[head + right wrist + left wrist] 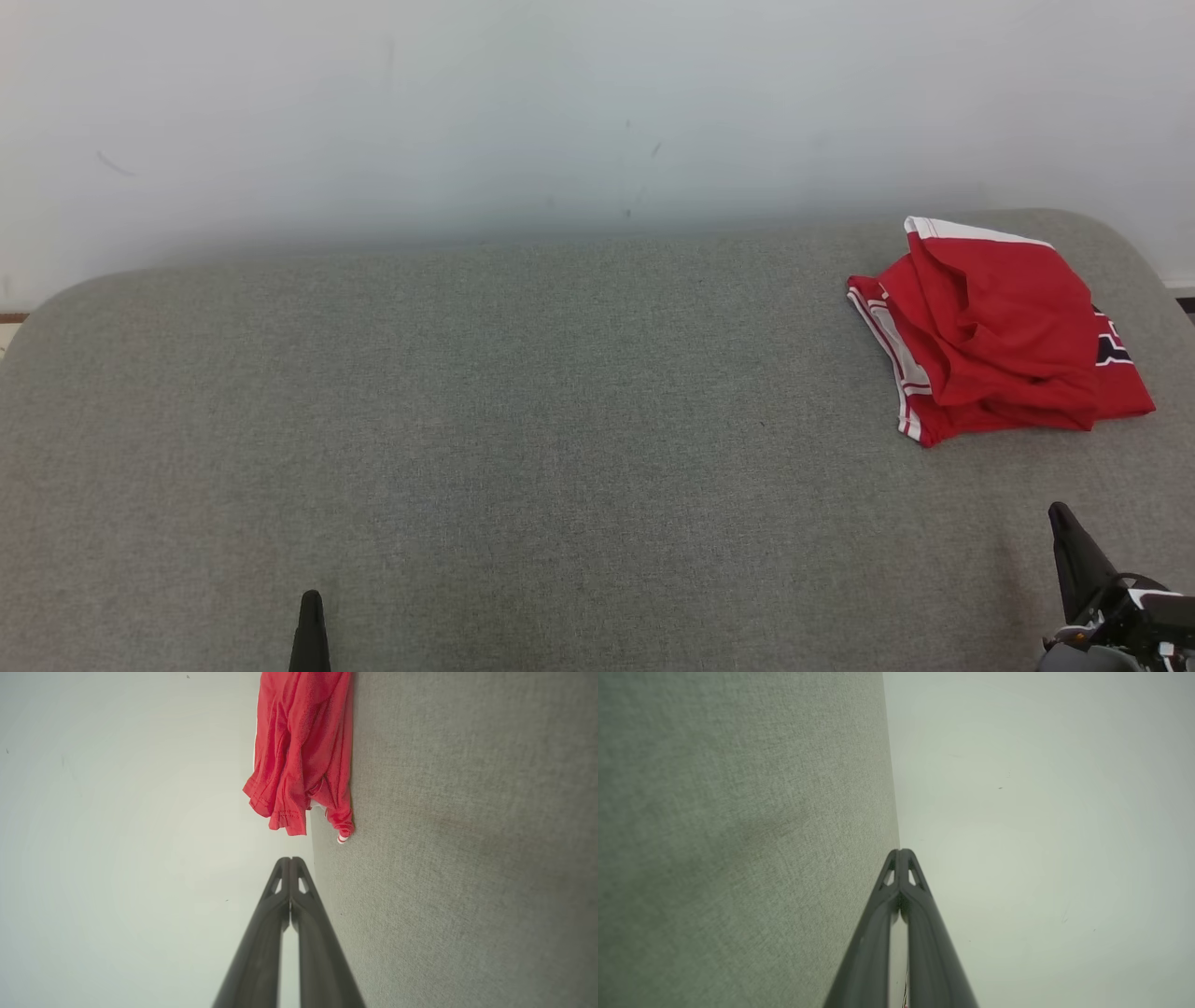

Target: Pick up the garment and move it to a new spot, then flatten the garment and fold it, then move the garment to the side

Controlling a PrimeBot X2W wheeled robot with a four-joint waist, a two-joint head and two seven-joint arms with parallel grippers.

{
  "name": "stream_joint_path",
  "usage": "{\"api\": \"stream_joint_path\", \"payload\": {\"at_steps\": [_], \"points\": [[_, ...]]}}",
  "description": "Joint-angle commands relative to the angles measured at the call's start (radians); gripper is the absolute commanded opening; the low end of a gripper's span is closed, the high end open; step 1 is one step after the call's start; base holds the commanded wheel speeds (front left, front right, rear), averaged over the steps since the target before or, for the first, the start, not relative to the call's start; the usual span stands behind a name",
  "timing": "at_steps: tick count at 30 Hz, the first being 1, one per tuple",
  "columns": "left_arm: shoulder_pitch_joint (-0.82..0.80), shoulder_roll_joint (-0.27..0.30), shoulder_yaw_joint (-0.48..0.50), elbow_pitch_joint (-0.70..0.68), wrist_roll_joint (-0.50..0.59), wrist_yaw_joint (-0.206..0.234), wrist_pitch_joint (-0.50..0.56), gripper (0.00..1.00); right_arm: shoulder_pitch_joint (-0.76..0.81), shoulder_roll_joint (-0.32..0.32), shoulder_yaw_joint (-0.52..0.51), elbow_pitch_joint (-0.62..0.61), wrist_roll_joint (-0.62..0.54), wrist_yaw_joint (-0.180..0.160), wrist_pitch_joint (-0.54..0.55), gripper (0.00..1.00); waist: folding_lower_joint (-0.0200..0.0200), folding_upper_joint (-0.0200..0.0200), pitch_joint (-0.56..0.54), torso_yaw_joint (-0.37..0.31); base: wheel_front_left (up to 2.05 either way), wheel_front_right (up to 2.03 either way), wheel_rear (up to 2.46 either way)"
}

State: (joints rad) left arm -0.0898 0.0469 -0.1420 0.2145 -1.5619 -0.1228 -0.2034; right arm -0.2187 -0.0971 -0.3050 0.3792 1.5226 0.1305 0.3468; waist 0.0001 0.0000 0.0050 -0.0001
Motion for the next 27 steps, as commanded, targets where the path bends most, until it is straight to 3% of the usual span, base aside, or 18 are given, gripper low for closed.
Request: {"api": "stream_joint_path", "payload": {"at_steps": [1,10,27], "points": [[-0.011,0.006,-0.003,0.004,-0.016,-0.006,0.002,0.00,-0.011,0.001,-0.008,0.002,0.019,0.000,0.008,0.00,-0.0001,0.0000,0.000,0.000,0.00,0.00,0.00],[-0.017,0.006,-0.014,0.014,-0.082,-0.010,0.006,0.00,-0.015,0.003,-0.035,0.008,0.076,0.000,0.038,0.00,-0.0001,0.0000,0.004,0.001,0.00,0.00,0.00],[-0.015,0.006,-0.013,0.014,-0.079,-0.010,0.006,0.00,-0.016,0.007,-0.041,0.008,0.062,0.000,0.041,0.00,-0.0001,0.0000,0.004,0.001,0.00,0.00,0.00]]}}
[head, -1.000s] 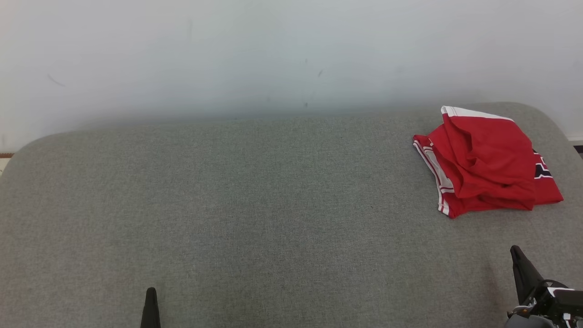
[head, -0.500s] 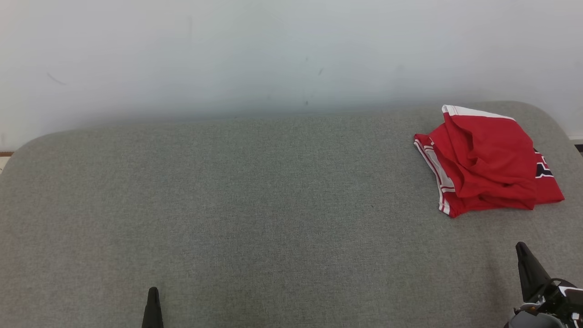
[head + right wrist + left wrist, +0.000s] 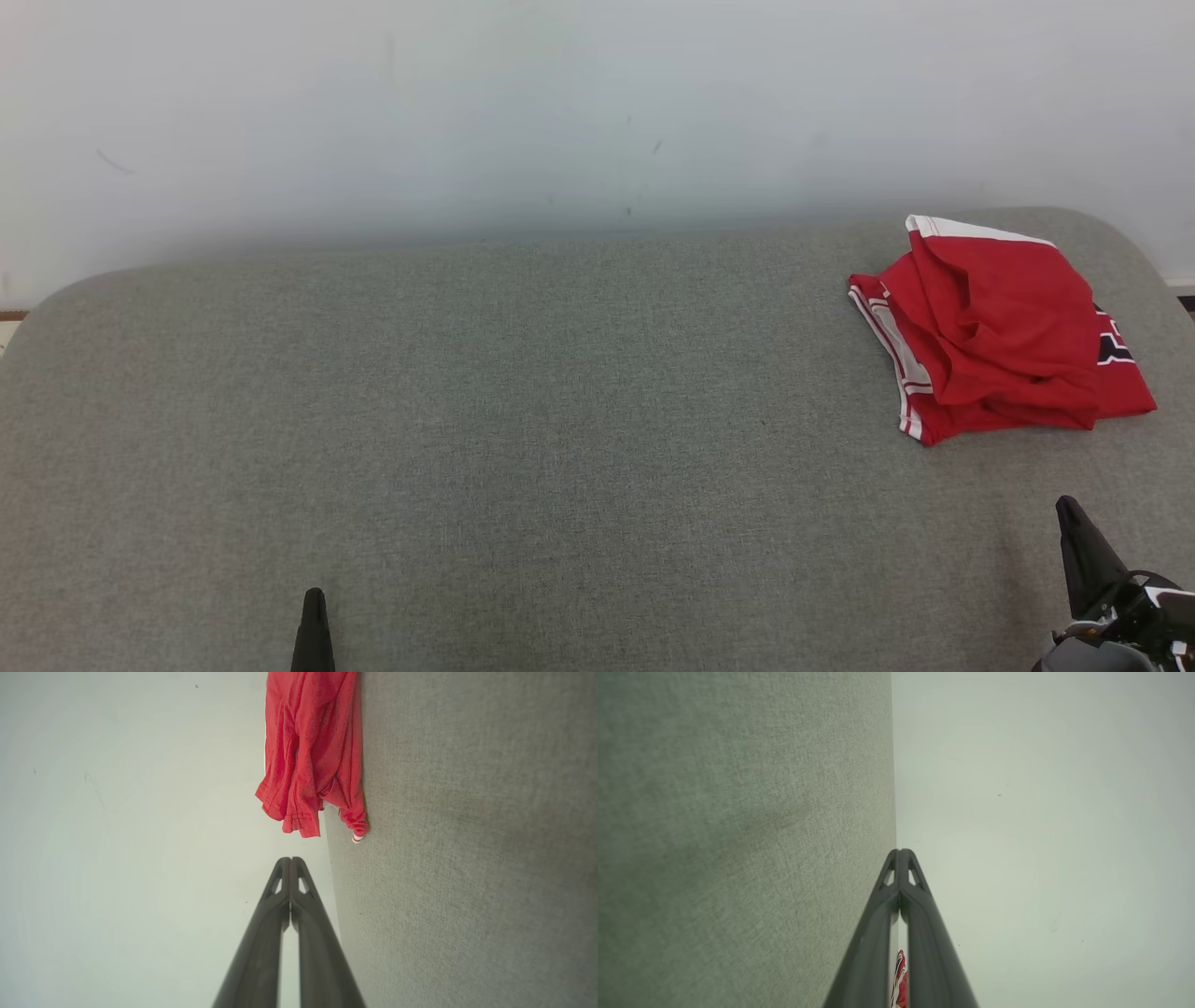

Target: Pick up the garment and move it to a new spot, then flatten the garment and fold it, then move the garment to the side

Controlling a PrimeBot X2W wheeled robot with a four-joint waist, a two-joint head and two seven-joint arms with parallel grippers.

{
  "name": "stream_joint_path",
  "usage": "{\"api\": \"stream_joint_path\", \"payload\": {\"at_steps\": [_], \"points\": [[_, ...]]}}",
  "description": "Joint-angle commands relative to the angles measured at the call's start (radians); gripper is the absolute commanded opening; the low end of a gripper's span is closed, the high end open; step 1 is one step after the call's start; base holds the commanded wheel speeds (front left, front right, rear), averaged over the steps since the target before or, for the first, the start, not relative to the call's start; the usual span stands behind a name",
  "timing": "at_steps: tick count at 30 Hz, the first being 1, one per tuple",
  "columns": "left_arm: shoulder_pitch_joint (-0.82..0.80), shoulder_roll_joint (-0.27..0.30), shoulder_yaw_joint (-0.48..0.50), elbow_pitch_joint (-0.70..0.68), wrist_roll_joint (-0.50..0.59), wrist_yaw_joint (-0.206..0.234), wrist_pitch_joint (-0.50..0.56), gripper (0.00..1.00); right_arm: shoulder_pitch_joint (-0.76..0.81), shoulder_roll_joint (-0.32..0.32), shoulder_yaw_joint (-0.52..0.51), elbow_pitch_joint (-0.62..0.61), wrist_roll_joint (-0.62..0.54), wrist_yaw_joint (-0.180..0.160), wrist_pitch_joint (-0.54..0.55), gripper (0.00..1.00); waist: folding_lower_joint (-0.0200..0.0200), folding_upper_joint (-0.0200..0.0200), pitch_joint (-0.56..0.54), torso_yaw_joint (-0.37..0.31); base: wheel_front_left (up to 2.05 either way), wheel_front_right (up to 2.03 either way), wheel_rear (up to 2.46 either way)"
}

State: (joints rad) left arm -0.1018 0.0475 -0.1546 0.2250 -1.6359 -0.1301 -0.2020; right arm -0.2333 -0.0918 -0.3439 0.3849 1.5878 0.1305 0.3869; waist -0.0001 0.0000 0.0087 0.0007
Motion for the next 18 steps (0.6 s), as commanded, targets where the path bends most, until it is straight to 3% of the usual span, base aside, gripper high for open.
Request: {"api": "stream_joint_path", "payload": {"at_steps": [1,18], "points": [[-0.003,0.005,0.000,0.003,-0.005,-0.003,0.004,0.00,-0.002,0.001,-0.002,0.002,-0.003,0.000,0.001,0.00,0.0001,0.0000,0.000,0.000,0.00,0.00,0.00],[-0.003,0.005,0.000,0.003,-0.005,-0.003,0.004,0.00,-0.003,0.004,-0.006,0.002,-0.009,0.000,0.005,0.00,0.0001,0.0000,0.000,0.000,0.00,0.00,0.00]]}}
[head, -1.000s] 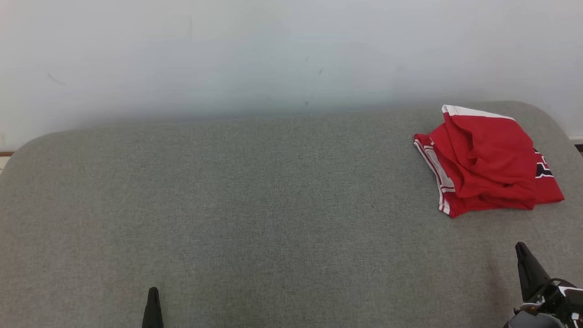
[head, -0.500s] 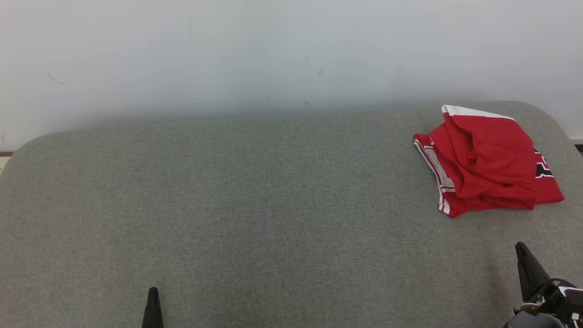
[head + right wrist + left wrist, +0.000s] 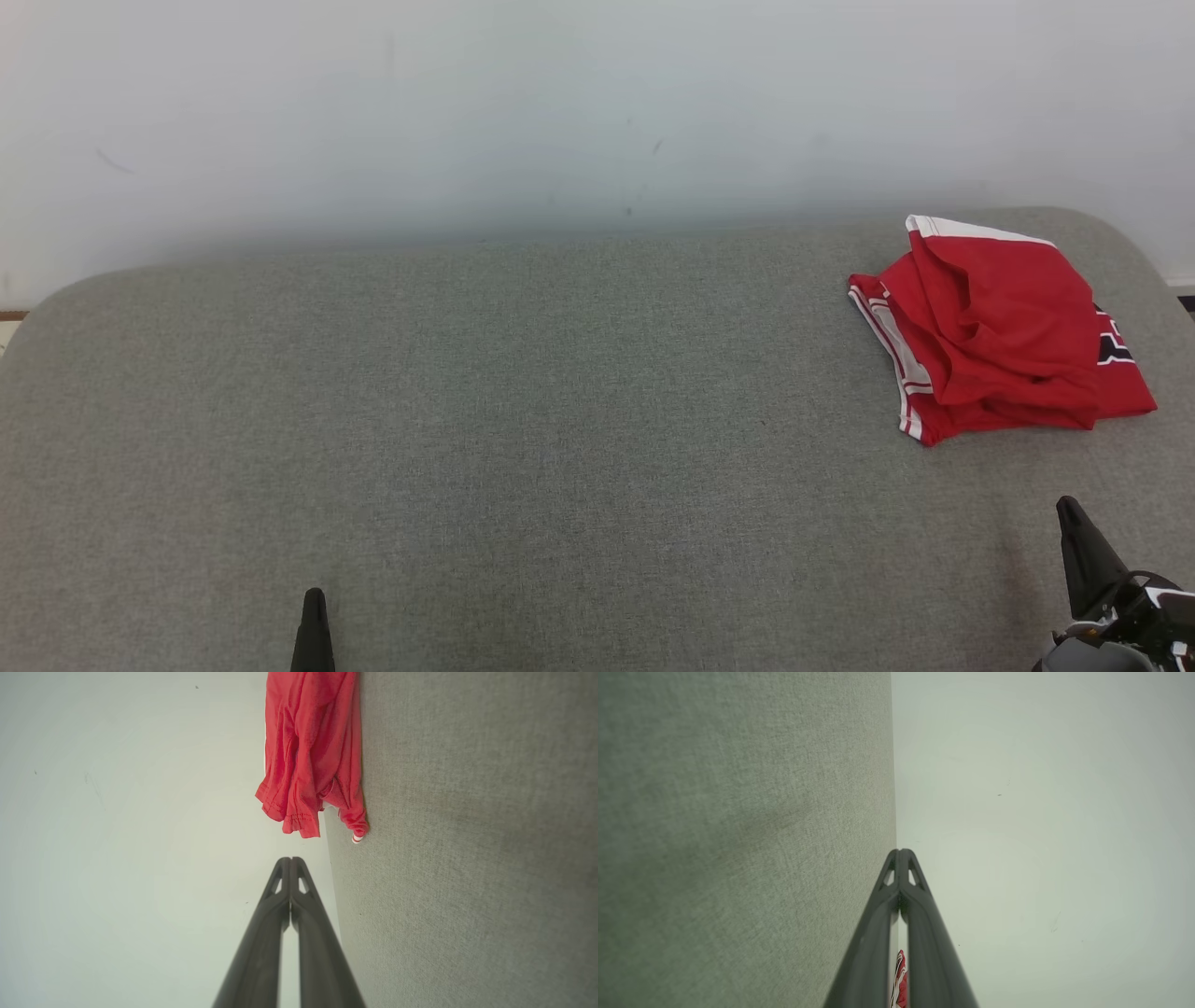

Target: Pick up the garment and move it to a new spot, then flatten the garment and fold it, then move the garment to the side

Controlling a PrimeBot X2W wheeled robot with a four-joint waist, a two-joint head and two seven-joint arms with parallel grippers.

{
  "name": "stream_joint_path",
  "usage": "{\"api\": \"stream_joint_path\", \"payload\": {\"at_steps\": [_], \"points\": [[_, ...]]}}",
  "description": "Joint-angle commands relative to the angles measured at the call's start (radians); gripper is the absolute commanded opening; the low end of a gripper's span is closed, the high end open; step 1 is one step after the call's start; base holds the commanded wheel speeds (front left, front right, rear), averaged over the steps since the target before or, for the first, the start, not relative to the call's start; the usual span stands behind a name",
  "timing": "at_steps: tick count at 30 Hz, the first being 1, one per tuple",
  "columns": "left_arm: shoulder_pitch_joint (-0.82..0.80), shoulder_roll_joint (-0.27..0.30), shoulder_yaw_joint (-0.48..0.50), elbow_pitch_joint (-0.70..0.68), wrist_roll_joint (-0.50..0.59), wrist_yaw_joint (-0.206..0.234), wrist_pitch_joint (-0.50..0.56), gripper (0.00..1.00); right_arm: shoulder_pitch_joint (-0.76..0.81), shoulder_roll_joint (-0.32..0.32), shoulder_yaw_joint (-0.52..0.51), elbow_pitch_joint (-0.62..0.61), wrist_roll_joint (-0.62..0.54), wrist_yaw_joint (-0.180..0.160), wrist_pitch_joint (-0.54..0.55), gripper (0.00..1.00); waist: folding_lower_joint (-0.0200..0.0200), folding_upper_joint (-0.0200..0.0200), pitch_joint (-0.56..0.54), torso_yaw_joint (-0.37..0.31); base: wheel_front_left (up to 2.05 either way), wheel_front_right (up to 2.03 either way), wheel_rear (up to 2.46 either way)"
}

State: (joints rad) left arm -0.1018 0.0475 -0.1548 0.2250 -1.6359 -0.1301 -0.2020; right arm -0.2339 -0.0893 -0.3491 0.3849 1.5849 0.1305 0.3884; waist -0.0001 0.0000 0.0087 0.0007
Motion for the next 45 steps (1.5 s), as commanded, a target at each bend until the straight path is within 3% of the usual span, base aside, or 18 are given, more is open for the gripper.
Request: {"api": "stream_joint_path", "payload": {"at_steps": [1,45], "points": [[-0.003,0.005,0.000,0.003,-0.005,-0.003,0.004,0.00,-0.003,0.002,-0.001,0.002,-0.006,0.000,0.004,0.00,0.0001,0.0000,0.000,0.000,0.00,0.00,0.00],[-0.003,0.005,0.000,0.003,-0.005,-0.003,0.004,0.00,-0.005,0.007,-0.009,0.002,-0.011,0.000,0.009,0.00,0.0001,0.0000,0.000,0.000,0.00,0.00,0.00]]}}
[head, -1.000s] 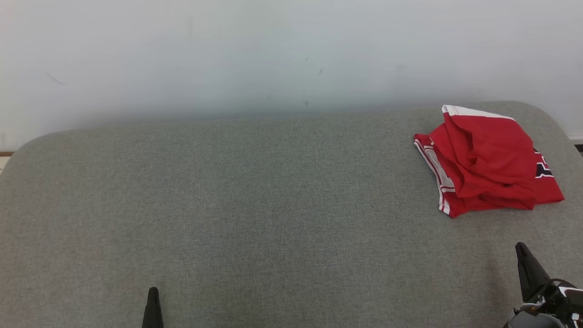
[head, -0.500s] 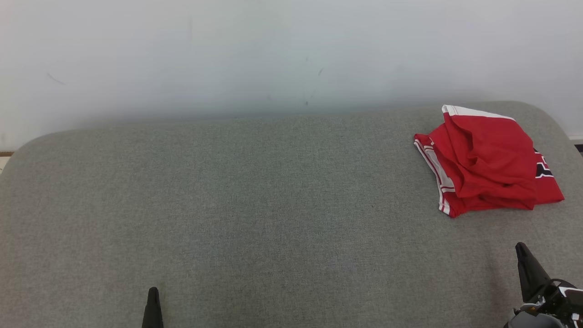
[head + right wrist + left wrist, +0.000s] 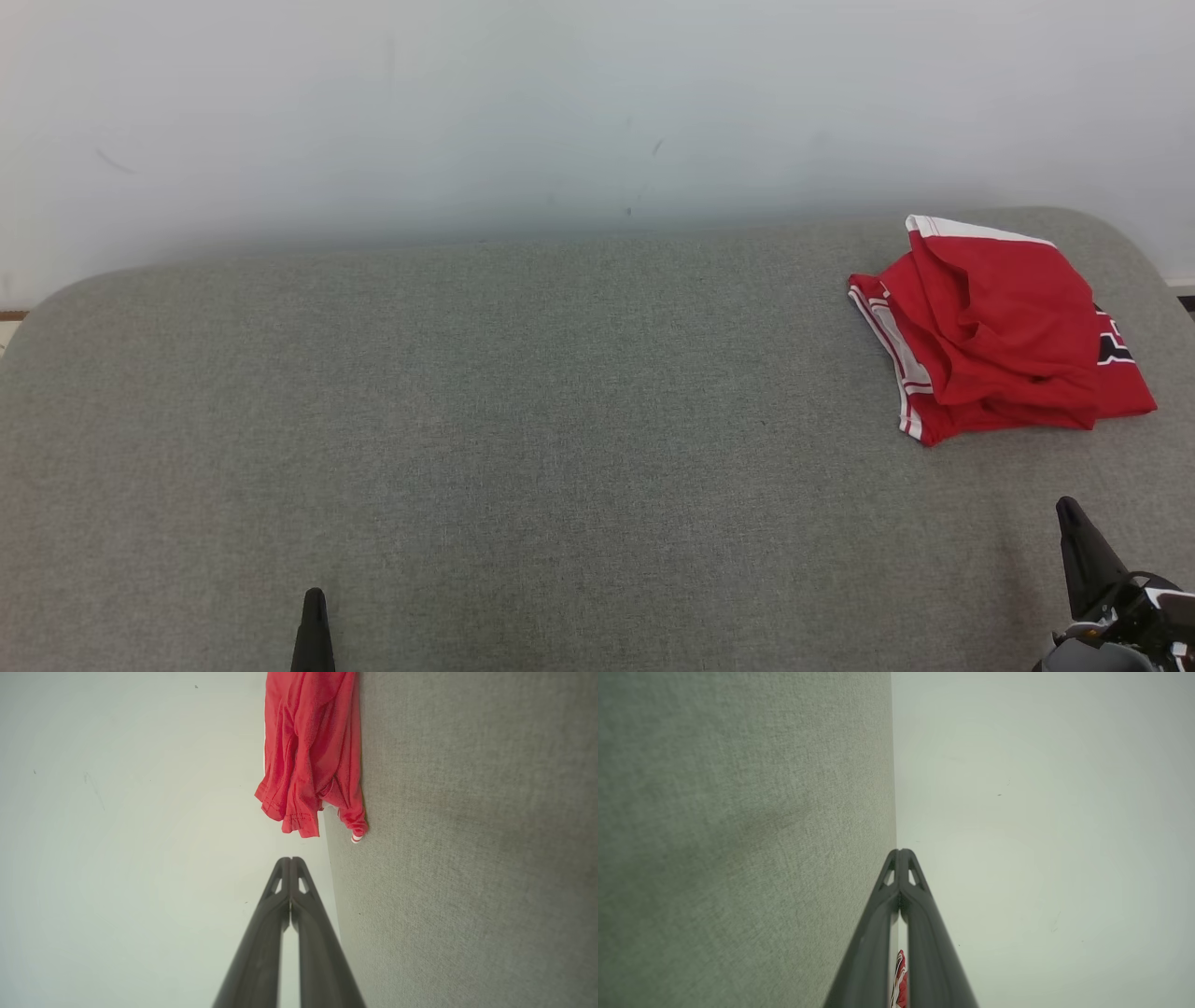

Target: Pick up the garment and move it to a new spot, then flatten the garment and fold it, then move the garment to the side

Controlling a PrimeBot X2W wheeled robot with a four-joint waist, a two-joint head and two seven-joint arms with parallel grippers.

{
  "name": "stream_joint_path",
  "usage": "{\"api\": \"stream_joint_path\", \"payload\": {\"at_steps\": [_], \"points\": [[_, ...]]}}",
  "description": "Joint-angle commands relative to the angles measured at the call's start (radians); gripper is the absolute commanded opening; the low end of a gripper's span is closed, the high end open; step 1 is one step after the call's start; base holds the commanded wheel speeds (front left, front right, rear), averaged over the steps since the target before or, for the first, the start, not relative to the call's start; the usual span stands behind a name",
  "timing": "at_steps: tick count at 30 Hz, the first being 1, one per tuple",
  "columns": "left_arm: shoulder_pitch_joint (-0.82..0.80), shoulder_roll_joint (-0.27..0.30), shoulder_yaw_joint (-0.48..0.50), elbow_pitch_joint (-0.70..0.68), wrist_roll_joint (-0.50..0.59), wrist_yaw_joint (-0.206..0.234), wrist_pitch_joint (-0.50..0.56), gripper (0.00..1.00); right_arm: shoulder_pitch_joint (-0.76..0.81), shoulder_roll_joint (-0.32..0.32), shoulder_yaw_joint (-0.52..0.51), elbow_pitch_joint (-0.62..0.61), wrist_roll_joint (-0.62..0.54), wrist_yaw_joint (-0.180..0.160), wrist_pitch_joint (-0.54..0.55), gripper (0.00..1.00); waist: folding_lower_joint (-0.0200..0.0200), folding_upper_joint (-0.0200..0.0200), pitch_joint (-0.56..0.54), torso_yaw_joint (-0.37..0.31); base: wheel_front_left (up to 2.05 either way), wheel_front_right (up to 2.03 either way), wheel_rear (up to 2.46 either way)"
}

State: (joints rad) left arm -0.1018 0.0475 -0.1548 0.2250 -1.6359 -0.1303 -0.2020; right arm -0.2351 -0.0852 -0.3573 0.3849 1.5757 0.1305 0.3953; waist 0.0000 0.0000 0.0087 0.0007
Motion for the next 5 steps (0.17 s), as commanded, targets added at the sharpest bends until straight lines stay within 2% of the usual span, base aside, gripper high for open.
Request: {"api": "stream_joint_path", "payload": {"at_steps": [1,5], "points": [[-0.003,0.005,0.000,0.003,-0.006,-0.002,0.004,0.00,-0.003,0.004,-0.001,0.002,-0.002,0.000,0.002,0.00,0.0000,0.0000,0.000,0.000,0.00,0.00,0.00],[-0.003,0.005,0.000,0.003,-0.006,-0.002,0.004,0.00,-0.004,0.004,-0.002,0.002,-0.002,0.000,0.002,0.00,0.0000,0.0000,0.000,0.000,0.00,0.00,0.00]]}}
